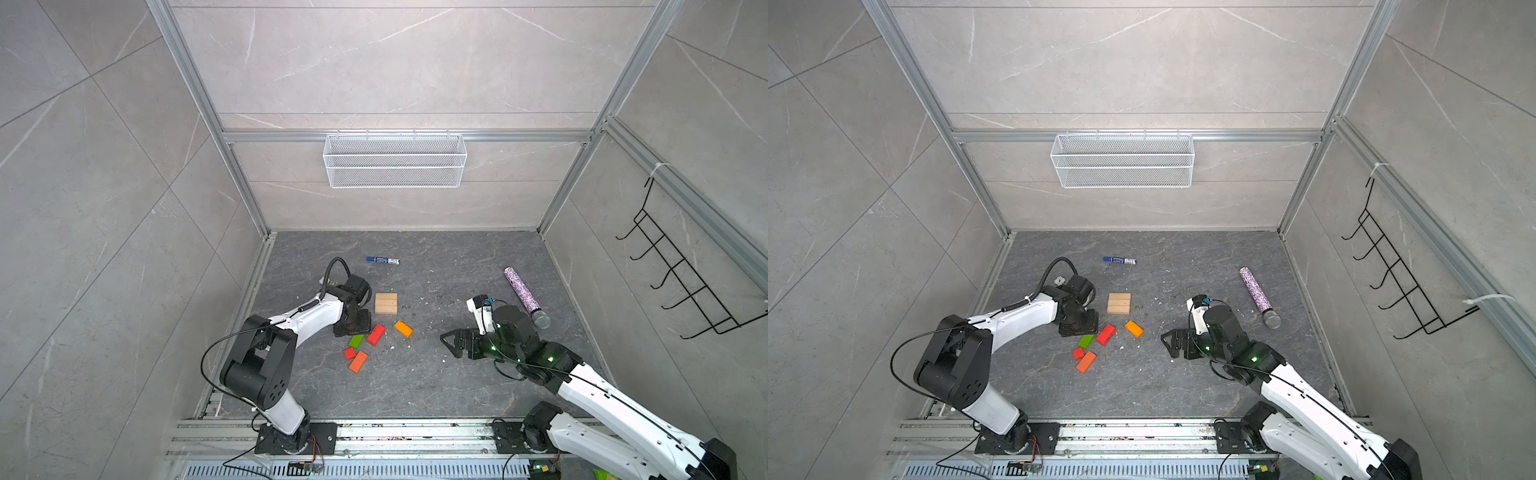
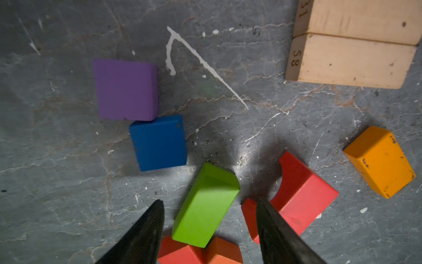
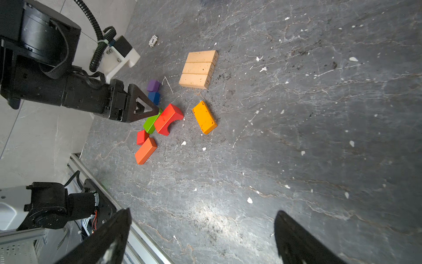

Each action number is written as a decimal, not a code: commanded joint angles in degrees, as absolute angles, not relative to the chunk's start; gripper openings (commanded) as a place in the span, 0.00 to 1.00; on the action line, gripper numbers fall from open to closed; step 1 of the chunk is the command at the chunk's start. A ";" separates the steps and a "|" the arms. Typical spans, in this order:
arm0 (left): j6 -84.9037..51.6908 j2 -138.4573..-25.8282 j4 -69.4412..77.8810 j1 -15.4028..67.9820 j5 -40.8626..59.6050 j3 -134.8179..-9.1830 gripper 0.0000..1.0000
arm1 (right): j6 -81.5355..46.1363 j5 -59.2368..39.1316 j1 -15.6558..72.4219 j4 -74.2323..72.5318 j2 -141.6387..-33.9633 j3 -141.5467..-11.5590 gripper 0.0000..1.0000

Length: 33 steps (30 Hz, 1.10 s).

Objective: Build the wood block tower
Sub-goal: 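Move the left gripper down onto the green block and close on it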

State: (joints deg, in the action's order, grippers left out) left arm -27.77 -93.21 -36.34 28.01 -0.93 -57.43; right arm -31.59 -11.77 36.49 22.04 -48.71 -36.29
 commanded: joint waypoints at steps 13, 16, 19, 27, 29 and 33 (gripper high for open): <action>-26.09 -95.36 -36.94 28.34 0.51 -54.86 0.61 | -32.39 -12.00 37.18 19.38 -49.50 -36.16 0.99; -26.62 -95.36 -36.74 28.96 0.75 -54.77 0.60 | -32.21 -11.90 37.20 19.76 -49.39 -36.12 0.99; -27.44 -95.92 -36.81 30.07 1.06 -55.02 0.60 | -32.18 -11.95 37.18 20.26 -49.42 -36.56 0.99; -28.73 -96.37 -38.83 30.66 1.10 -56.28 0.54 | -32.55 -11.25 37.23 20.48 -47.68 -35.89 0.99; -28.87 -96.58 -38.99 30.59 1.22 -56.52 0.51 | -32.43 -11.34 37.27 20.60 -47.89 -36.08 0.99; -29.26 -96.77 -38.96 30.66 0.93 -56.76 0.46 | -32.37 -11.54 37.27 20.60 -48.22 -36.39 0.99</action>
